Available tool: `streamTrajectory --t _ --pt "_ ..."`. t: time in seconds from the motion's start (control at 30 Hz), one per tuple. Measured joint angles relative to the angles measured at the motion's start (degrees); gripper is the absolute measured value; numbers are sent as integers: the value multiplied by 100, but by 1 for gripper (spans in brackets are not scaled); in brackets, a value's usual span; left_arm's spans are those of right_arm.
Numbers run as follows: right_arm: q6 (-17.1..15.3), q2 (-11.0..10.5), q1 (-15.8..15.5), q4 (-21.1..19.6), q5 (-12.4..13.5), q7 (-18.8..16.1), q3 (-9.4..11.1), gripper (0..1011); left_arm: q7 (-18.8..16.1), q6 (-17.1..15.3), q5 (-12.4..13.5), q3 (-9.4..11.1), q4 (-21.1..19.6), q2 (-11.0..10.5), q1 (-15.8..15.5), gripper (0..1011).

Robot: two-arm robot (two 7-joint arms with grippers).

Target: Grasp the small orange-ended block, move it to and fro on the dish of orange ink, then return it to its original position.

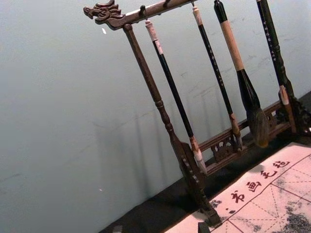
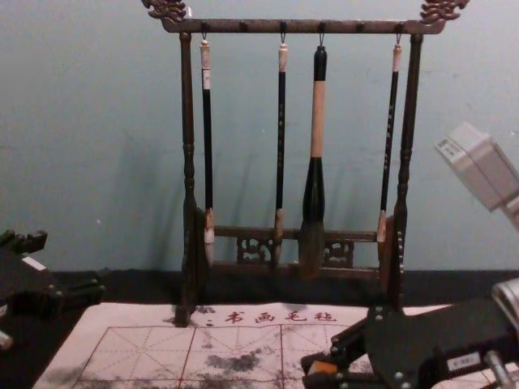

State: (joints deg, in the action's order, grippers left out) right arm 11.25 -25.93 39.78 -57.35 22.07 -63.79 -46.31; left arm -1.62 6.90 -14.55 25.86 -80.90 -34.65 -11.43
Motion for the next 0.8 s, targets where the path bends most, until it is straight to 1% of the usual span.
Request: streamTrajectory --t 0.4,0.8 --pt "-9 -3 -8 -81 19 -84 -106 147 0 1 0 0 0 0 0 1001" --pt "53 134 56 -43 59 -145 -190 147 0 0 0 0 0 0 0 1001"
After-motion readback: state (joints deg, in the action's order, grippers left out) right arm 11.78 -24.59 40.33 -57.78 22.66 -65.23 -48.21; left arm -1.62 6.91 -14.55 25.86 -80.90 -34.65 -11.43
